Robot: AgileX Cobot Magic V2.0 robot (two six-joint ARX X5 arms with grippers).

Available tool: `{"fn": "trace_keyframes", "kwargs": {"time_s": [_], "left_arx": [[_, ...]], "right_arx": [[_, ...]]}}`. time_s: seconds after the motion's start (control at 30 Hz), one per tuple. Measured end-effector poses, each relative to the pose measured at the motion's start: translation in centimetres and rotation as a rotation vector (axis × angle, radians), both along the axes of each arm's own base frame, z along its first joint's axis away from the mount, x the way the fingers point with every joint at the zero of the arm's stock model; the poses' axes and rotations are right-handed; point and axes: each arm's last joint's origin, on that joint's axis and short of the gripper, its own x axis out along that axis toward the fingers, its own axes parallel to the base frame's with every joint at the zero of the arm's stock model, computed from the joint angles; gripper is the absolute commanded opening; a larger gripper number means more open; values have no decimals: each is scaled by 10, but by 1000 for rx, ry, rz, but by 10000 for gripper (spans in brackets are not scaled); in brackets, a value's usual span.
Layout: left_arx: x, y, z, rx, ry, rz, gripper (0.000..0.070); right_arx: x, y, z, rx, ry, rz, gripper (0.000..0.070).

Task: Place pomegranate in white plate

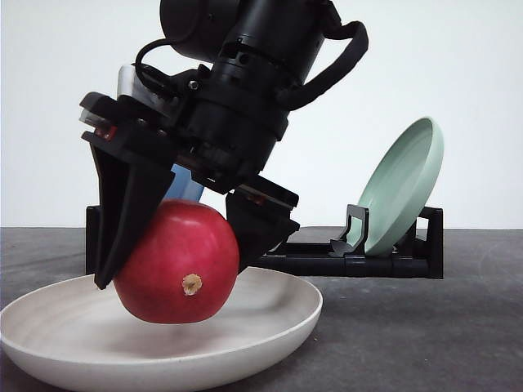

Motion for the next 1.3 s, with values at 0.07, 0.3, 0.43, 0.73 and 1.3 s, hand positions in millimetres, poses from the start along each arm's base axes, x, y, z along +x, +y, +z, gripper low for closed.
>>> {"fn": "trace_keyframes", "kwargs": {"time_s": [0.07,0.3,0.43,0.73,1.3], "left_arx": [[0,0,0,0,0,0,555],[0,0,0,1,0,0,555],[0,0,0,2,1,0,555],[0,0,0,2,1,0,555],[0,0,0,2,1,0,555]], "right_arx": [[0,0,0,0,1,-2,411],[4,3,-15,-26,20,-12,412],[4,4,-15,-29,3,-19,489],[5,4,-14,-28,-2,-24,700],[-38,-73,119,89,-240,-98,700]]}}
